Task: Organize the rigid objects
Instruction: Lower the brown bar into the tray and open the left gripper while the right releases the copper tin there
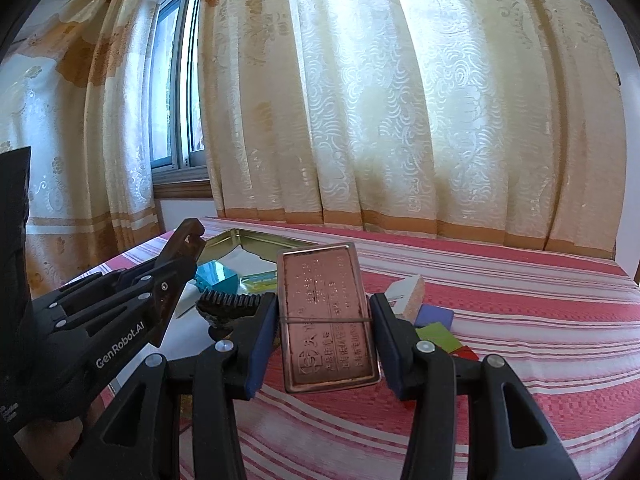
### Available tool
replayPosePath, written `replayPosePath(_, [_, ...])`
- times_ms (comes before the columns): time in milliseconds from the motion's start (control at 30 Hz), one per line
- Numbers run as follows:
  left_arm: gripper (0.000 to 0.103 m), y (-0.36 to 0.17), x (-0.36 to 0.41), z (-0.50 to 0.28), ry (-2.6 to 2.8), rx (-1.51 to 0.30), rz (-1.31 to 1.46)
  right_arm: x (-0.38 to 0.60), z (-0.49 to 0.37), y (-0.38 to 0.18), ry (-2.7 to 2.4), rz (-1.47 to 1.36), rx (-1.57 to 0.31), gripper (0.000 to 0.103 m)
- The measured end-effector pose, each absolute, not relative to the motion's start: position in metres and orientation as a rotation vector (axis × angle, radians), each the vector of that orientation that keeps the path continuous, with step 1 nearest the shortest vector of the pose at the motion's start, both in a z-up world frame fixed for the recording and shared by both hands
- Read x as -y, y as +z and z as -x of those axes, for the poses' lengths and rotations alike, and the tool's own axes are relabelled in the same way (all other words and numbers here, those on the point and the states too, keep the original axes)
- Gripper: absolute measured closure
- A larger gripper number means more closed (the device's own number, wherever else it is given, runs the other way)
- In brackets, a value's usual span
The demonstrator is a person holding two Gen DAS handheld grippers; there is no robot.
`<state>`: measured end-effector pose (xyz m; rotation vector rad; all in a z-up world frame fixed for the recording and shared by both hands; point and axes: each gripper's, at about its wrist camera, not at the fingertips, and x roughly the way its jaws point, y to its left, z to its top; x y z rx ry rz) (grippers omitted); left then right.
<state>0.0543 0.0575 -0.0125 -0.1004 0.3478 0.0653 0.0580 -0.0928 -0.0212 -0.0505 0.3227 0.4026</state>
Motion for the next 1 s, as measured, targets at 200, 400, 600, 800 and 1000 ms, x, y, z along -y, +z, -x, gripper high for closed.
replayPosePath(200, [0.089,-0.013,-0.064,-0.054,0.074,-0.35,0.107,0.085,-0.058,-0.021,0.417,0.057,-0.323,0.054])
replayPosePath(400, [0.089,-0.013,-0.069,-0.053,0.077,-0.348,0.112,0.08,-0.058,-0.021,0.423,0.062,-0.324,0.054])
replayPosePath(600, [0.089,-0.013,-0.074,-0.052,0.086,-0.351,0.112,0.075,-0.058,-0.022,0.431,0.066,-0.327,0.054])
replayPosePath(800, [0.089,-0.014,-0.08,-0.053,0.096,-0.357,0.104,0.065,-0.058,-0.022,0.446,0.078,-0.327,0.054])
replayPosePath(1000, [0.089,-0.015,-0.087,-0.054,0.101,-0.369,0.101,0.058,-0.059,-0.023,0.459,0.085,-0.334,0.054])
